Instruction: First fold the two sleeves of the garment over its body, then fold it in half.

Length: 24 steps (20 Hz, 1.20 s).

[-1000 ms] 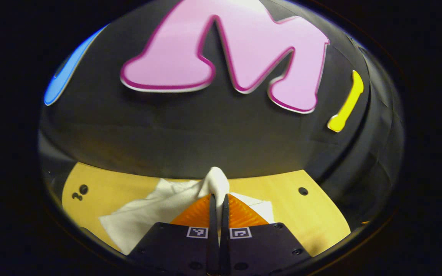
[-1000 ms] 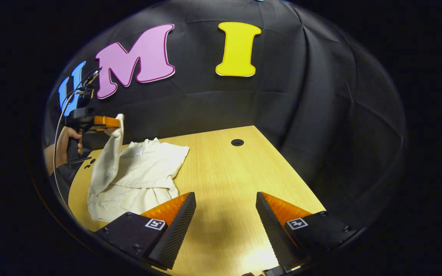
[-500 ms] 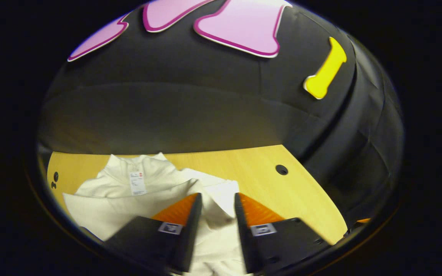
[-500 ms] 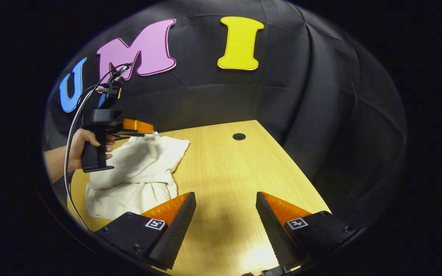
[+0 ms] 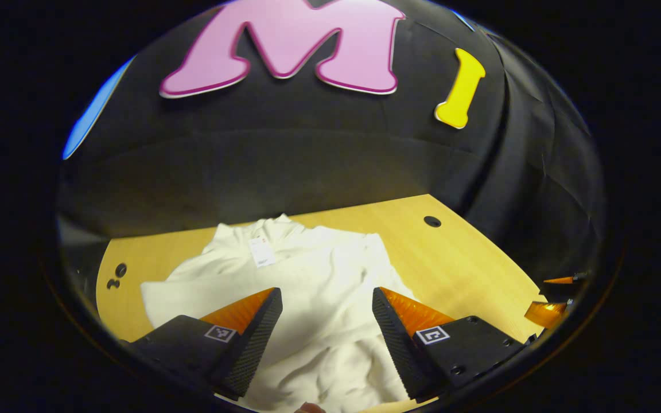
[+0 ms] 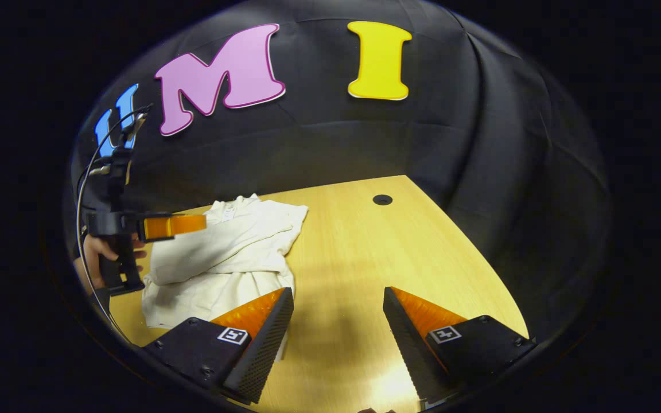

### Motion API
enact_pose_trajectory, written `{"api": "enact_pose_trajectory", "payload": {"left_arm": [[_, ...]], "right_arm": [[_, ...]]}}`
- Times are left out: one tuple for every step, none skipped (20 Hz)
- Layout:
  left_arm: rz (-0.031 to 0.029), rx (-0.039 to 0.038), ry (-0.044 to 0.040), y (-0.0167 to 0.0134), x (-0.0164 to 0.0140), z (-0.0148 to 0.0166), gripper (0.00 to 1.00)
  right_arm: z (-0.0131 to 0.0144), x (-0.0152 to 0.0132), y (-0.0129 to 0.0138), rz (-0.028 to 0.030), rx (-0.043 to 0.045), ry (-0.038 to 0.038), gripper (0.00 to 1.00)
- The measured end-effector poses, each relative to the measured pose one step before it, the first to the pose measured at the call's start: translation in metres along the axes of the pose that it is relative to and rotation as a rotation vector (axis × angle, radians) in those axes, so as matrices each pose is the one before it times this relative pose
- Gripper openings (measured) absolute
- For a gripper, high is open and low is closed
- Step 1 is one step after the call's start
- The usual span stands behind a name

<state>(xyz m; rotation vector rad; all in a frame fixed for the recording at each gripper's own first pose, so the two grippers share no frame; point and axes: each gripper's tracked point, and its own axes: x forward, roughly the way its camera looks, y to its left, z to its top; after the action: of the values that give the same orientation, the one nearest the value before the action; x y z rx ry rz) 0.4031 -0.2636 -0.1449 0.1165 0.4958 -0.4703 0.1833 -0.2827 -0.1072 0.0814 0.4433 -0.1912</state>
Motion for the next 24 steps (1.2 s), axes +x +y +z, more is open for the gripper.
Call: {"api": "enact_pose_trajectory", "payload": {"left_arm": [[0.02996,-0.01778,0.00976,0.01765,-0.01267,-0.01393,0.98],[0.03378,-0.01648,0.01258,0.01851,-0.01283,-0.01541,0.98],[0.02898,-0.01516,0.01602,0.01834,-0.01275,-0.01669,0.98],[0.02087,-0.01148,0.02560,0.01743,-0.01000,-0.02016,0.98],[0.03175,-0.01419,0.03409,0.01902,-0.00937,-0.02415,0.98],[0.03461,-0.02033,0.02891,0.01924,-0.00785,-0.02218,0.98],[0.02247,-0.02275,0.02413,0.01444,-0.00839,-0.02030,0.98],[0.01536,-0.02244,0.02376,0.01105,-0.00644,-0.01786,0.98],[0.00512,-0.01562,0.01911,0.00629,-0.00370,-0.01416,0.98],[0.01658,-0.00777,0.01992,0.00763,-0.00226,-0.01476,0.98],[0.02121,-0.00550,0.01913,0.00898,0.00137,-0.01268,0.98],[0.01030,-0.00628,0.01709,0.00536,0.00008,-0.01072,0.98],[0.00651,-0.00654,0.01270,0.00466,-0.00031,-0.01067,0.98],[0.00549,-0.00822,0.01132,0.00235,0.00076,-0.00722,0.98],[0.00057,-0.00955,0.01397,0.00058,0.00025,-0.00725,0.98],[-0.00236,-0.01237,0.01220,0.00038,0.00119,-0.00631,0.98],[-0.00088,-0.01522,0.00826,0.00166,0.00194,-0.00481,0.98],[0.00635,-0.01260,0.00589,0.00180,0.00089,-0.00440,0.98],[-0.00071,0.00670,-0.01800,0.00025,0.00181,0.00195,0.98],[-0.00262,0.01547,-0.00314,-0.00104,0.00094,-0.00258,0.98],[0.00046,0.02623,-0.00597,-0.00061,-0.00014,-0.00103,0.98],[-0.00253,0.01904,-0.01423,-0.00082,0.00178,0.00175,1.00],[0.00250,0.00207,-0.00305,-0.00046,-0.00086,-0.00219,0.99],[0.00287,-0.01510,-0.00469,-0.00064,-0.00023,0.00002,0.99]], "right_arm": [[-0.00315,0.00192,0.00759,0.01304,-0.00437,0.01034,0.97],[-0.00363,0.00215,0.00744,0.00935,-0.00111,0.01328,0.99],[-0.00490,0.00273,0.00753,0.01338,0.00042,0.01320,0.99],[-0.00453,0.00399,0.00969,0.01314,0.00047,0.01204,0.99],[-0.00682,0.00449,0.00912,0.01559,0.00057,0.01822,0.99],[-0.00922,0.00470,0.00976,0.01542,-0.00001,0.02406,0.99],[-0.00797,0.00406,0.00894,0.01547,-0.00053,0.02009,0.99],[-0.00803,0.00485,0.00873,0.01305,-0.00395,0.01901,0.99],[-0.00781,0.00472,0.00713,0.00675,-0.00639,0.02303,0.99],[-0.00765,0.00571,0.00533,0.00178,-0.00670,0.02182,0.99],[-0.00587,0.00443,0.00491,0.00500,-0.00649,0.01493,0.99],[-0.00579,0.00508,0.00398,0.00249,-0.00585,0.01458,0.99],[-0.00547,0.00460,0.00144,-0.00266,-0.00657,0.01283,0.99],[-0.00648,0.00498,0.00046,-0.00365,-0.00574,0.01497,0.99],[-0.00614,0.00493,0.00023,-0.00405,-0.00197,0.01624,0.99],[-0.00525,0.00453,0.00001,-0.00408,0.00346,0.01441,0.99],[-0.00502,0.00272,-0.00122,-0.00595,0.00534,0.01270,0.99],[-0.00468,0.00315,-0.00175,-0.00693,0.00770,0.01375,0.99],[-0.00367,0.00246,-0.00174,-0.00720,0.00762,0.01149,0.99],[-0.00407,0.00356,-0.00170,-0.00532,0.00779,0.01238,0.99],[-0.00406,0.00218,-0.00011,-0.00631,0.00526,0.01086,0.99],[0.00441,0.00278,0.00042,-0.00581,-0.00832,-0.02833,1.00],[-0.00441,0.00052,0.00067,-0.00871,-0.01560,0.01157,0.99],[0.00020,-0.00110,0.00058,-0.01210,-0.02284,-0.01317,0.99]]}}
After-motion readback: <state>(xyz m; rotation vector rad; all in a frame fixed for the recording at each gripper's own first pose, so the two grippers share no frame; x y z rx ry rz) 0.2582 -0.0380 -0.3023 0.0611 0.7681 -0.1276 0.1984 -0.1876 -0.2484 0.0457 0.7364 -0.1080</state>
